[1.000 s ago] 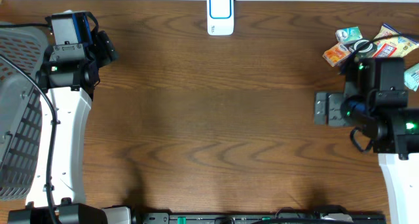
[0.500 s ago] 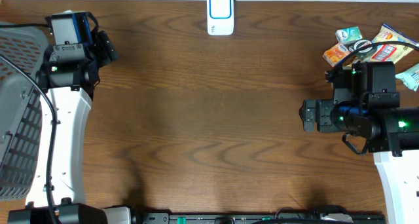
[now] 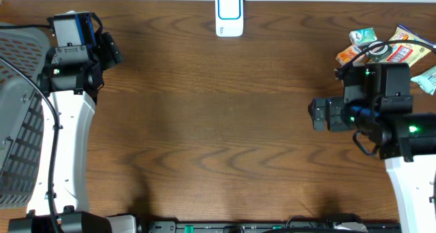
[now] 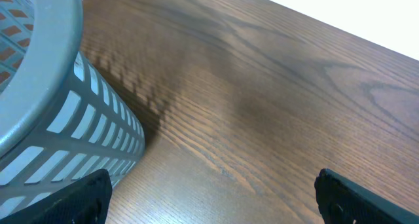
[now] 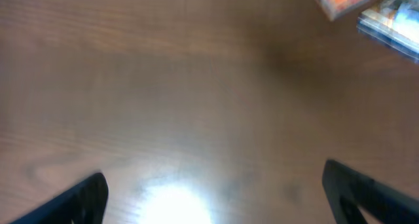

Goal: Scan the item barcode

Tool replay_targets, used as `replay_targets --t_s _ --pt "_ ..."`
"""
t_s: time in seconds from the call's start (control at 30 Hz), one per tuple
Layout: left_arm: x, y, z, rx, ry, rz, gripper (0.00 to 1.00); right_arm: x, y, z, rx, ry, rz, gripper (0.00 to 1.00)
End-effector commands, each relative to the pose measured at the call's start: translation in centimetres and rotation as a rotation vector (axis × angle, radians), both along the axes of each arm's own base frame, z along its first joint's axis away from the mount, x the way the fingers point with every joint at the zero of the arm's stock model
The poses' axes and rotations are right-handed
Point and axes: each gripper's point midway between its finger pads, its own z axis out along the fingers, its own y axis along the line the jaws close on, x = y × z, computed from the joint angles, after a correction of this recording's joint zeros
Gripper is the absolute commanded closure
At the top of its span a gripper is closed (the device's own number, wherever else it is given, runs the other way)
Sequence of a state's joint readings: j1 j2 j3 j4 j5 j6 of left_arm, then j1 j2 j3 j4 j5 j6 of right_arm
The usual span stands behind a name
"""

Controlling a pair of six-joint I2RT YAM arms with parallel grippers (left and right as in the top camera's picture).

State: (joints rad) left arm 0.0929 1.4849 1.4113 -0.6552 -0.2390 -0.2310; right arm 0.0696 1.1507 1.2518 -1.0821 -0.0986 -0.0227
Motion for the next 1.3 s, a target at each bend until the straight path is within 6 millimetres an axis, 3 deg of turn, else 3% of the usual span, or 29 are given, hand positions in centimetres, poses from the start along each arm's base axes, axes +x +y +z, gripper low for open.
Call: replay_targets --t_s 0.0,0.27,0.43,0.6,0.83,1.27 --pt "0.1 0.3 0.1 0.015 0.007 0.001 0.02 -0.4 0.3 -1.1 -0.025 -0.072 0.060 0.01" --pt "0.1 0.3 0.1 0.015 0.007 0.001 0.02 -0.7 0.4 -6.7 -0.004 -0.268 0.063 0.01" --pt "0.1 0.3 0.1 0.015 0.007 0.001 0.02 -0.9 0.5 -8.4 0.007 -0.436 0.065 0.01" --pt "0.1 0.3 0.1 0.015 0.007 0.001 0.02 -1.5 0.3 -8.3 0.008 -0.669 0.053 0.01" --pt "0.1 0.3 0.1 0.015 0.007 0.001 0.02 -2.0 -0.1 -8.3 0.010 -0.836 0.038 0.01" --pt "0.1 0.3 0.1 0.015 0.006 0.001 0.02 -2.9 -1.0 -7.5 -0.001 -0.920 0.006 0.01"
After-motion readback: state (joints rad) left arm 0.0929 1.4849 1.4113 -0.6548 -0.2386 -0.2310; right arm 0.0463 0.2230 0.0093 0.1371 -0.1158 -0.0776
